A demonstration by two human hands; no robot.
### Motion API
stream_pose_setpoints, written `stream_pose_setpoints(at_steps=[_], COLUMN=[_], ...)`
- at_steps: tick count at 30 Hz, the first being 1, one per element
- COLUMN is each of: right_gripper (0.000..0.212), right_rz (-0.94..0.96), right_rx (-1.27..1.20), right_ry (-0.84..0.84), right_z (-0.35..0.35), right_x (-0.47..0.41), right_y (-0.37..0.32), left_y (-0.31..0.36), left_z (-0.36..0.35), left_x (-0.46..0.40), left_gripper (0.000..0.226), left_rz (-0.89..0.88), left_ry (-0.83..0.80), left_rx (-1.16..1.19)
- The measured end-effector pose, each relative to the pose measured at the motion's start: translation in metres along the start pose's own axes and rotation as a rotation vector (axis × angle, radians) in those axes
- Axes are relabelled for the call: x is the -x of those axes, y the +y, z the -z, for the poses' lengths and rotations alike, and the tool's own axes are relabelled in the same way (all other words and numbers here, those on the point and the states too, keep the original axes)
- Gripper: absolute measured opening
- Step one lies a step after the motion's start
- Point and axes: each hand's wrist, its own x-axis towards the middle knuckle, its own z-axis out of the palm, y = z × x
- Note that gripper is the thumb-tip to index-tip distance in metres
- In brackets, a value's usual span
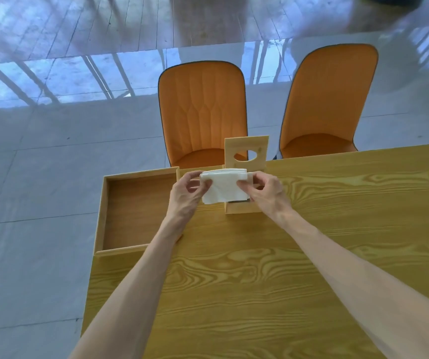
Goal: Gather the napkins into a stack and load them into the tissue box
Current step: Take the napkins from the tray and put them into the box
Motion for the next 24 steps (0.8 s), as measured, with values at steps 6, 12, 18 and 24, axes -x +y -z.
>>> stream_pose_setpoints(at_steps=[6,12,18,24], right_gripper=[0.035,0.033,0.035,0.030], right_rz=[-0.068,-0.104,-0.161,-0.211], right_rx=[0.144,0.371,0.496,0.554], right_ry=[0.186,0.210,0.189,0.231], right_z=[0.022,0.019,0.015,0.011], right_x=[-0.008,-0.012,-0.024,-0.034], right_y=[0.021,0.023,0.023,0.026], left_y=[0.010,-0.001,-0.004,-0.010], left_z=[-0.053,-0.071,-0.078,-0.093], left_x=[-0.010,-0.018,-0.028,-0.031], left_gripper=[0.034,0.037,0.037,0.034], left_rz=[0.014,0.101,0.137,0.109], left_ry=[0.072,0.141,0.186,0.237], left_rx=[-0.105,-0.250,-0.360,-0.551])
